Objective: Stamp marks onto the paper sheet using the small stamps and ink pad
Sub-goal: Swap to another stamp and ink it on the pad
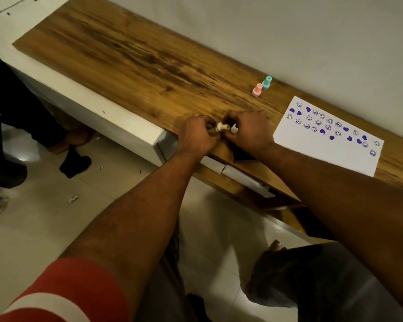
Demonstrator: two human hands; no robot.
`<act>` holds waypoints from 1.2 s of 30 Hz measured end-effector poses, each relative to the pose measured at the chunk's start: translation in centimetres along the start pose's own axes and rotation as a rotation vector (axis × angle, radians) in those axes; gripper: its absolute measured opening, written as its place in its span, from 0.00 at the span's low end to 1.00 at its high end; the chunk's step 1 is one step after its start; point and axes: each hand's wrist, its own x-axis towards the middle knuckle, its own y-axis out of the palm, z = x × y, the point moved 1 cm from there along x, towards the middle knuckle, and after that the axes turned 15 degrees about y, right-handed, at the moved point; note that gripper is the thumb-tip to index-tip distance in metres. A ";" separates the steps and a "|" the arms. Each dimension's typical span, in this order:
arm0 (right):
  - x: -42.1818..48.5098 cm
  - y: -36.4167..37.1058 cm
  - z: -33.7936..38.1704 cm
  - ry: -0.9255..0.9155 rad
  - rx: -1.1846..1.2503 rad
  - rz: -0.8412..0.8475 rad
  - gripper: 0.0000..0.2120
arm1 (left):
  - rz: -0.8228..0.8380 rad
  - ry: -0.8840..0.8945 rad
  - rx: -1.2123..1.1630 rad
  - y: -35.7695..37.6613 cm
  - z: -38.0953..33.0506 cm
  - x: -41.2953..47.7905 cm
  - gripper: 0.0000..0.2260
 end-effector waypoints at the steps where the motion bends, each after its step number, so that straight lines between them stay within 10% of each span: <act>1: 0.0 -0.1 0.0 -0.012 -0.012 -0.002 0.15 | 0.005 0.001 -0.002 0.0 0.0 0.2 0.14; 36: 2.8 -2.4 5.5 -0.325 -0.639 0.141 0.16 | 0.109 0.099 0.032 -0.5 -0.1 1.1 0.14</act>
